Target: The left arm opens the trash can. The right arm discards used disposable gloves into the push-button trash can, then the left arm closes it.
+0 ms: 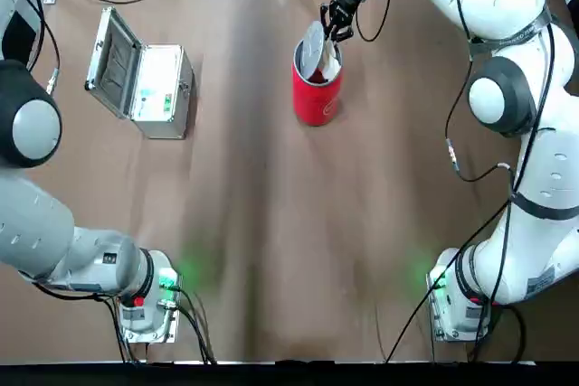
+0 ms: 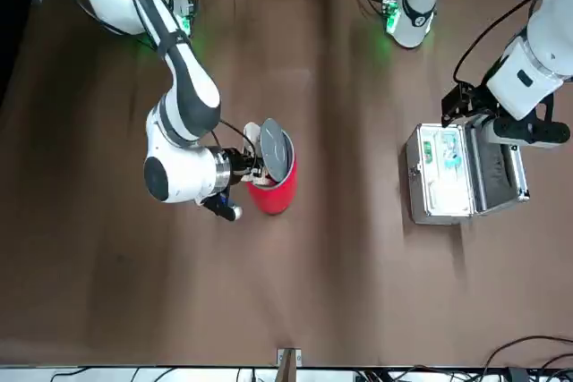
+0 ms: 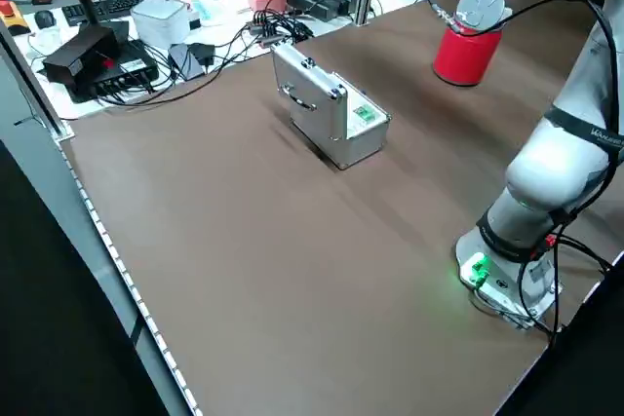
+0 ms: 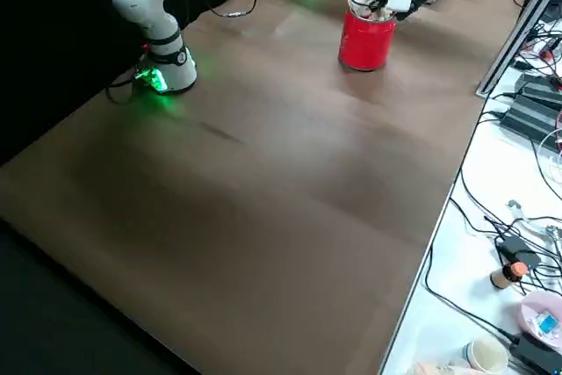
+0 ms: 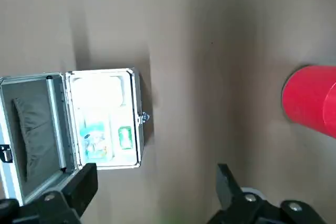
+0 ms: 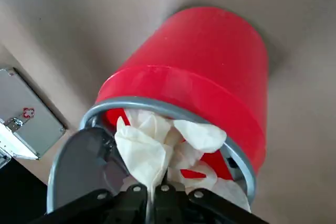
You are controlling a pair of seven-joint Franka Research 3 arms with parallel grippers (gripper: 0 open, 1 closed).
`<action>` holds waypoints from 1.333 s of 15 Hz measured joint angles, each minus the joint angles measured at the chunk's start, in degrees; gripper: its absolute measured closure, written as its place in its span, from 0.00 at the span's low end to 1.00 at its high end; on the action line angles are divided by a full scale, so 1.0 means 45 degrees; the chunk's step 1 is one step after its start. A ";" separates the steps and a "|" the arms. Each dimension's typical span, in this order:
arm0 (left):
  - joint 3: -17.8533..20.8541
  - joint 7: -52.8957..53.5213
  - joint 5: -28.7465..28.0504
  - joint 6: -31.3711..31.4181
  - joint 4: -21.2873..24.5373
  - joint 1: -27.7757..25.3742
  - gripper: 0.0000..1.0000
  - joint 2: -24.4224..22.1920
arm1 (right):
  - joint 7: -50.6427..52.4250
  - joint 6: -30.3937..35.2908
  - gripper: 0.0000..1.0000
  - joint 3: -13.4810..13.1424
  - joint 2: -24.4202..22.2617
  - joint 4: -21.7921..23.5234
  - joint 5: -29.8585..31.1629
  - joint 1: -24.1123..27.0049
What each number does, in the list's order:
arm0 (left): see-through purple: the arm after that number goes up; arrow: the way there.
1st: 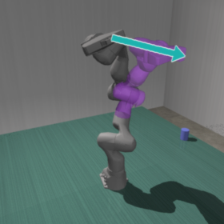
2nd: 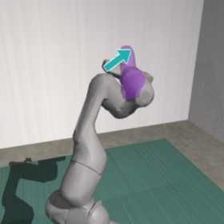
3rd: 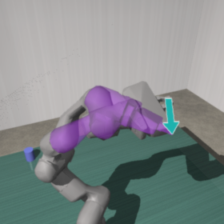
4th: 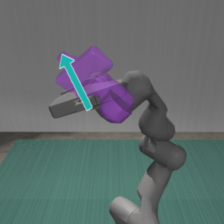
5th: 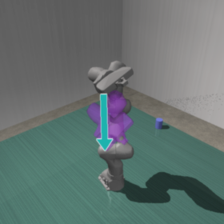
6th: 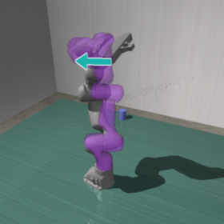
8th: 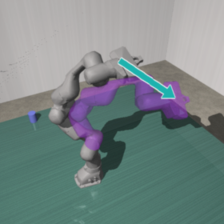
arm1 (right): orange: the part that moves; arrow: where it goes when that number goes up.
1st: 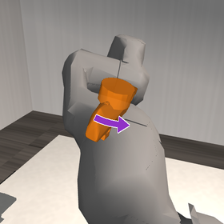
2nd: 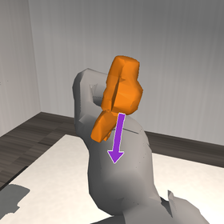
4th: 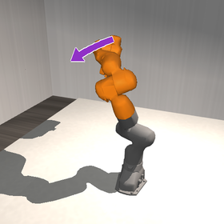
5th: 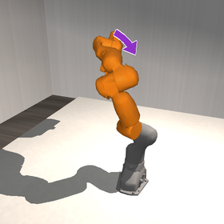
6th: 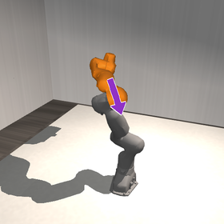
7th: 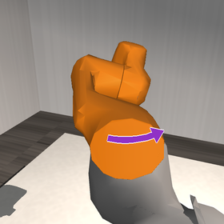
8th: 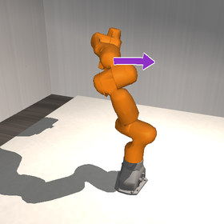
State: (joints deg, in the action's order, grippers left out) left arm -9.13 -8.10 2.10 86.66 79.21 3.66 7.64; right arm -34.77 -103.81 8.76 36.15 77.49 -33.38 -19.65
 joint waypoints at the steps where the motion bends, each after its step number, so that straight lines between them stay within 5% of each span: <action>1: -0.0007 0.0000 -0.0062 0.0002 0.0000 0.0000 0.00 0.0000 | -0.0029 -0.0002 0.97 -0.0001 0.0000 -0.0002 -0.0004 0.0000; 13: -0.0087 0.0002 -0.0126 0.0008 0.0000 0.0022 0.00 0.0000 | -0.1157 -0.0268 0.97 -0.0016 0.0150 0.0000 -0.0019 0.0007; 15: -0.0096 0.0002 -0.0126 0.0008 0.0000 0.0022 0.00 0.0000 | -0.1192 -0.0278 0.86 -0.0028 0.0150 -0.0001 -0.0024 0.0037; 16: -0.0098 0.0002 -0.0126 0.0008 0.0000 0.0022 0.00 0.0000 | -0.1204 -0.0278 0.71 -0.0032 0.0150 -0.0001 -0.0025 0.0046; 20: -0.0110 0.0002 -0.0126 0.0008 0.0000 0.0026 0.00 0.0000 | -0.1207 -0.0263 0.55 -0.0035 0.0149 -0.0022 -0.0038 0.0093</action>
State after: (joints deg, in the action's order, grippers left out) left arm -9.63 -8.09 1.53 86.70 79.21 3.78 7.64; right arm -40.20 -104.99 8.61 36.83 77.39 -33.55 -19.23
